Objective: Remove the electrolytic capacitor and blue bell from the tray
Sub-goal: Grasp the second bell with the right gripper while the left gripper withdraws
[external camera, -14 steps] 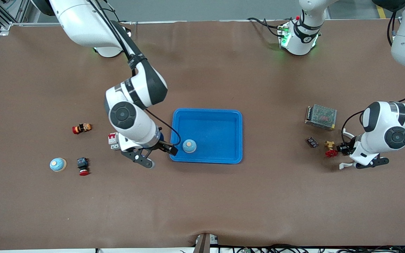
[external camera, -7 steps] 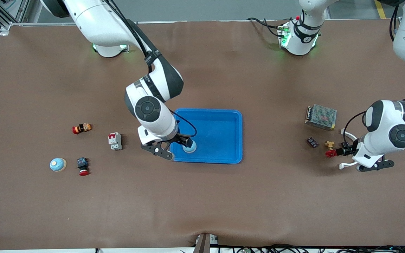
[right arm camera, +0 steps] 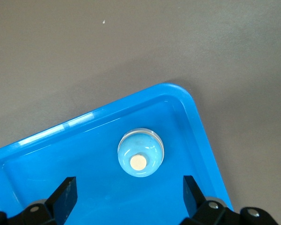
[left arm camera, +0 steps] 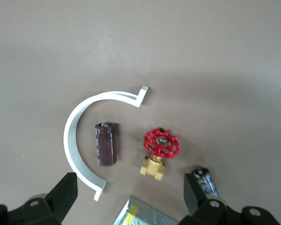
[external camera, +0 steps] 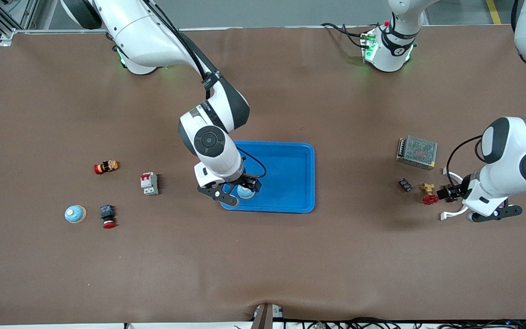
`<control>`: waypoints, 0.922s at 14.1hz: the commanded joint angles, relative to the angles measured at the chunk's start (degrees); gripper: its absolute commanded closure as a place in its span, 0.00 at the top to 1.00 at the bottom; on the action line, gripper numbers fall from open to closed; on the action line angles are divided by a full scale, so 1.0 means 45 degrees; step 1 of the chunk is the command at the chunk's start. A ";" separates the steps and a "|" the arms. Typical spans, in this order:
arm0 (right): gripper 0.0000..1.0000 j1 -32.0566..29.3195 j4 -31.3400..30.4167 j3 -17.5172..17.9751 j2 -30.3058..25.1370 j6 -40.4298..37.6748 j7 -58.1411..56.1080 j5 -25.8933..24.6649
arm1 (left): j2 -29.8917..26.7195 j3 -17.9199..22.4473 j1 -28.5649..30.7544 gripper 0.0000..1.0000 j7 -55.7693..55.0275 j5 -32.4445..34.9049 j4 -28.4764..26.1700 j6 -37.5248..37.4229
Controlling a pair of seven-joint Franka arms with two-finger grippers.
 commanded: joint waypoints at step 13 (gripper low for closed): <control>1.00 0.0555 -0.0103 -0.0142 0.1157 0.0997 0.0269 -0.0899 | -0.3631 -0.0760 0.0102 1.00 0.0236 -0.2964 0.1077 -0.3636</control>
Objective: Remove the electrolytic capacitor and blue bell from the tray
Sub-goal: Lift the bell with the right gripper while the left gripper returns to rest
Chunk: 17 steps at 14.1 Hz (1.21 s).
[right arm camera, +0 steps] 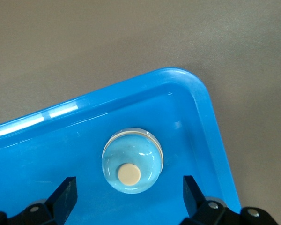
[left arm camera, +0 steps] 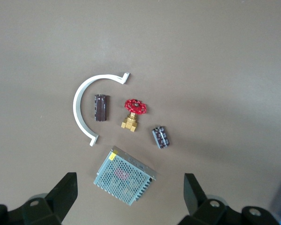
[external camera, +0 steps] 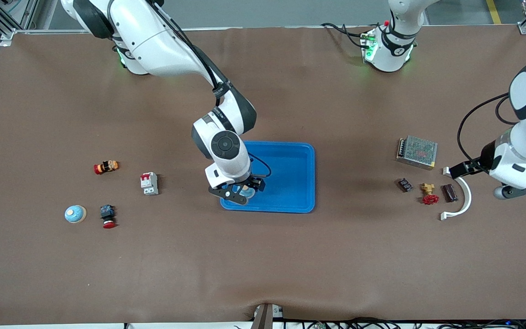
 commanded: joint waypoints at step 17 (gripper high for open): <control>1.00 0.0222 0.0078 -0.0100 0.0968 0.1467 0.0259 -0.0480 | -0.1540 0.0049 -0.0292 1.00 0.0978 -0.0844 0.2831 -0.4189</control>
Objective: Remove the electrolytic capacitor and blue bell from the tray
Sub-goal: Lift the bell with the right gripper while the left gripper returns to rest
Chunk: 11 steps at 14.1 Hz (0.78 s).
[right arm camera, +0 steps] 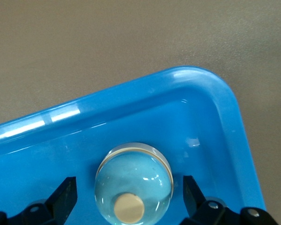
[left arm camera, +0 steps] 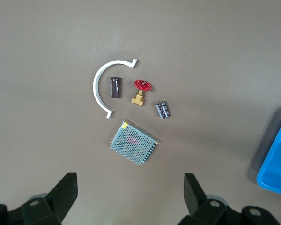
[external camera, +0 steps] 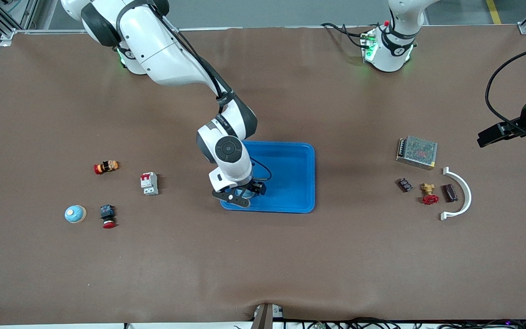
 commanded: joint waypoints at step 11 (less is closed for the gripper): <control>0.54 0.0126 0.0111 -0.0093 0.0106 0.0125 0.0220 -0.0234 | -0.1308 0.3974 -0.3714 1.00 0.1070 -0.0724 -0.0157 -0.0406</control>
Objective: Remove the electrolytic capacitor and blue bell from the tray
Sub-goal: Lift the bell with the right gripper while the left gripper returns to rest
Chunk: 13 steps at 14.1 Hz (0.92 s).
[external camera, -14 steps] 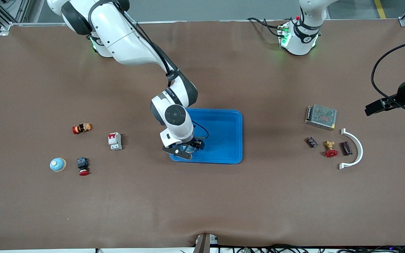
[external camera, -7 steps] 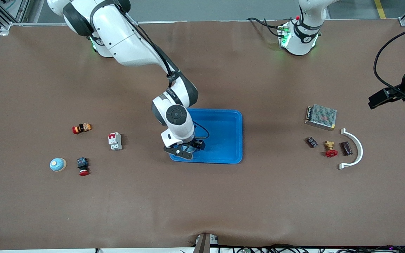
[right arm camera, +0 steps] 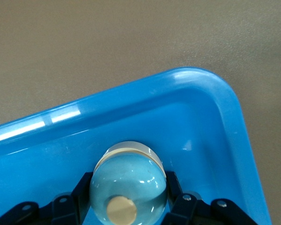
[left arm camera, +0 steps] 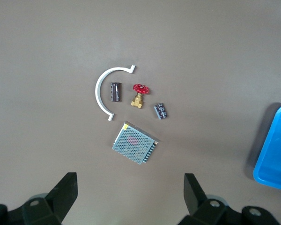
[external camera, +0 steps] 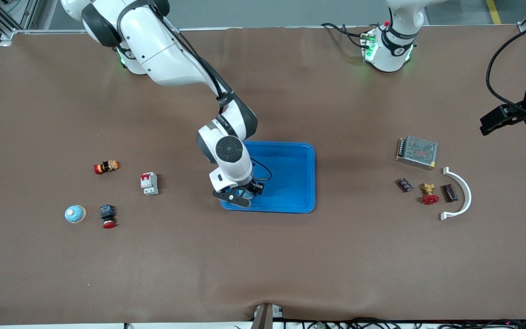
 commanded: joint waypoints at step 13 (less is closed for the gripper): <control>0.54 -0.0837 0.0266 -0.0032 -0.2124 -0.3384 -0.0889 0.0043 | -0.0999 0.2976 -0.2656 1.00 0.0844 -0.1176 -0.0825 -0.0443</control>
